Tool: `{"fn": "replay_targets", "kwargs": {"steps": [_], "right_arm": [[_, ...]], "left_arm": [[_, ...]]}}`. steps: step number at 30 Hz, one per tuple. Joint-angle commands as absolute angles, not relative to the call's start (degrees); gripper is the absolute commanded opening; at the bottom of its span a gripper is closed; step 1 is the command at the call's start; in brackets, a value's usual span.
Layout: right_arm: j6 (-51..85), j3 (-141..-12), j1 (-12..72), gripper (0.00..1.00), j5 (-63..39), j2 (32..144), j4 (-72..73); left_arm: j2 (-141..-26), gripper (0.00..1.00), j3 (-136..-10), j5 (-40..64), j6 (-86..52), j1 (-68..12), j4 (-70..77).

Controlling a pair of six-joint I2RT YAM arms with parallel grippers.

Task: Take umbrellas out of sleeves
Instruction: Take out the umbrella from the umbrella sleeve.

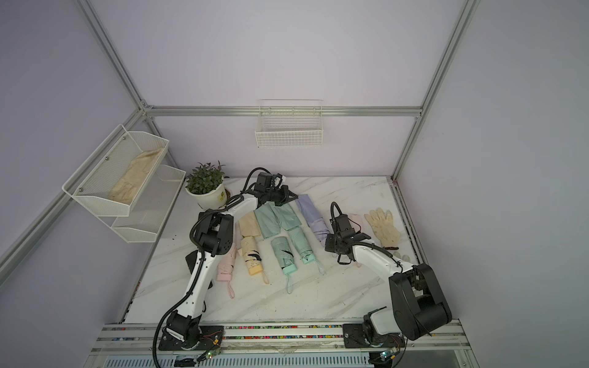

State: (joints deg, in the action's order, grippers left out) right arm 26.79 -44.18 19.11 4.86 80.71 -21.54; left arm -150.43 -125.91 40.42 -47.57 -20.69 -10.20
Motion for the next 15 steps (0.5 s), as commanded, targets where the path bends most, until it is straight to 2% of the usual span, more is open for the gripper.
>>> {"fn": "replay_targets", "kwargs": {"steps": [1, 15], "right_arm": [[27.16, -43.33, 19.32, 0.02, 4.93, 79.64, -21.97], [26.17, -40.01, 19.34, 0.03, -4.68, 77.61, -19.2]], "left_arm": [[-148.69, 0.0, -127.77, 39.66, -48.38, -20.3, -7.31], [-150.72, 0.0, -130.72, 39.8, -49.66, -19.6, -7.54]]}}
